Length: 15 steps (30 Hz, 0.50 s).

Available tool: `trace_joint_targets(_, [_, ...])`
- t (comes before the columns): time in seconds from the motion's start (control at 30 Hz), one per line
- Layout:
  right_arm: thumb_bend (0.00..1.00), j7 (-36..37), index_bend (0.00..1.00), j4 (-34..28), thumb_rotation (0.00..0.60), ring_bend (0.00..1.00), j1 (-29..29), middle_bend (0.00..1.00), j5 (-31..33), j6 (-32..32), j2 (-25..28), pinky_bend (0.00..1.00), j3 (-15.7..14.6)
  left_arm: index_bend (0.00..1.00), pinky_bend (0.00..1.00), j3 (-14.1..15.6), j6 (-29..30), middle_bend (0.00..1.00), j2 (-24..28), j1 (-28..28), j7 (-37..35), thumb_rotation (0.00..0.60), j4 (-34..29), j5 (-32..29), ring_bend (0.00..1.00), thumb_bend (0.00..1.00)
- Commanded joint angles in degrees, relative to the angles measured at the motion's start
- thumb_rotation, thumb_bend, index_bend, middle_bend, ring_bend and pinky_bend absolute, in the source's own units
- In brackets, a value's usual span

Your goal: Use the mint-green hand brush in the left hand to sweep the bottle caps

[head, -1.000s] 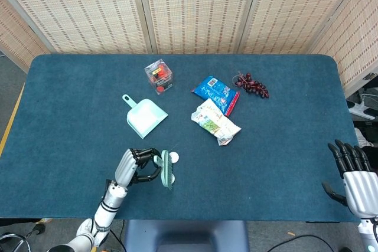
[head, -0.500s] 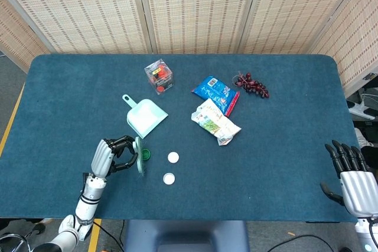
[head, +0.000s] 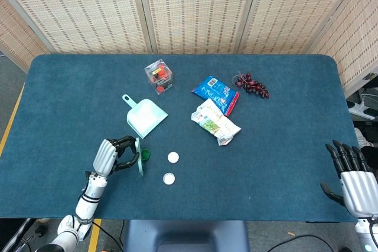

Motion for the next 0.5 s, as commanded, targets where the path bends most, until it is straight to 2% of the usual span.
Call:
trace_joint_targets(0.03, [0.18,0.04,0.0,0.02,0.6,0.0,-0.03,0.0,0.13,0.07,0.0,0.0,0.1,0.81,0.9,-0.02,-0.06,0.99,-0.08,-0.1,-0.42,0.6,-0.01,-0.18,0.86,0.76])
trace_joint_targets(0.2, [0.18,-0.19,0.0,0.08,0.6,0.0,0.1,0.0,0.4,-0.21,-0.14,0.0,0.21,0.81,0.9,-0.05,0.54,0.99,0.1,-0.34,-0.98,0.6,-0.28,-0.34,0.86,0.76])
trace_joint_targets(0.5, [0.18,0.07,0.0,-0.08,0.6,0.0,0.16,0.0,0.13,-0.4,-0.04,0.0,0.04,0.81,0.9,0.4,-2.3,0.99,-1.33,-1.56,-2.18,0.6,-0.52,-0.36,0.86,0.76])
